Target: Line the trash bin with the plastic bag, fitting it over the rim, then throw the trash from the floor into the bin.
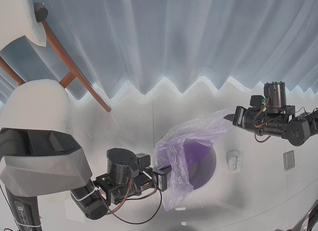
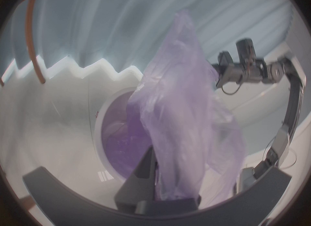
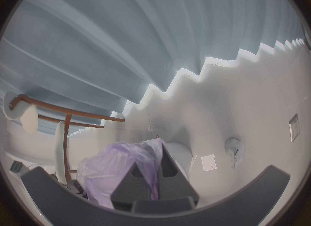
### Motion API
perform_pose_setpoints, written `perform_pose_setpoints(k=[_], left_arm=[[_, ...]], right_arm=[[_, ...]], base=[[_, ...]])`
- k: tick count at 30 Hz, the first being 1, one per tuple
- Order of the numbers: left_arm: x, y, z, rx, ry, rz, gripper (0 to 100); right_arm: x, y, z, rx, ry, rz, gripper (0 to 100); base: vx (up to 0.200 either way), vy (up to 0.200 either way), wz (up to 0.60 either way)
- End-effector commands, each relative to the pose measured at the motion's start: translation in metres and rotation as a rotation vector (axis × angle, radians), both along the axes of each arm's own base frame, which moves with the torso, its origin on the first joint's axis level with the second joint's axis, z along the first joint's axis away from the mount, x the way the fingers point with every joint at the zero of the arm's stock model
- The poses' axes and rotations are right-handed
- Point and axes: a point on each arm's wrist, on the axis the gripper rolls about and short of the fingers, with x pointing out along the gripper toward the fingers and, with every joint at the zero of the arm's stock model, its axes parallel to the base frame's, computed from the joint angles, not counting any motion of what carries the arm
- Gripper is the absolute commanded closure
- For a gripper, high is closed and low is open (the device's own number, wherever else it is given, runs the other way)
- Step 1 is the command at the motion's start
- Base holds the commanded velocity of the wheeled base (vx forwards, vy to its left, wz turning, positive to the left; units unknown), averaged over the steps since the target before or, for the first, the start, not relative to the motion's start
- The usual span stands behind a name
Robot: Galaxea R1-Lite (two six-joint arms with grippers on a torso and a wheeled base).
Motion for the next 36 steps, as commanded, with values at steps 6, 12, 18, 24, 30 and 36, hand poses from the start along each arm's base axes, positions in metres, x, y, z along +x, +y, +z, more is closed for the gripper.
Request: perform_pose_setpoints(k=[6,12,18,24,30,36], left_arm=[[-0.003,0.029,0.030,-0.130,0.042,0.123,100],[0.008,0.017,0.055,-0.265,0.009,0.218,100],[0.011,0.007,0.070,-0.438,0.091,0.244,100],[0.024,-0.004,0.092,-0.631,0.147,0.291,100],[0.028,0.007,0.091,-0.612,0.216,0.257,100],[0.024,0.019,0.070,-0.420,0.319,0.141,100]], right_arm=[[-0.005,-0.025,0.008,-0.039,-0.064,0.161,100],[-0.010,-0.024,0.009,-0.068,-0.090,0.231,100],[-0.009,-0.023,0.005,-0.074,-0.080,0.242,100],[-0.010,-0.021,0.004,-0.097,-0.090,0.258,100],[-0.008,-0.021,0.004,-0.097,-0.090,0.257,100],[-0.001,-0.023,0.006,-0.099,-0.098,0.249,100]], base=[[0.000,0.000,0.00],[0.000,0.000,0.00],[0.000,0.000,0.00],[0.000,0.000,0.00],[0.000,0.000,0.00],[0.000,0.000,0.00]])
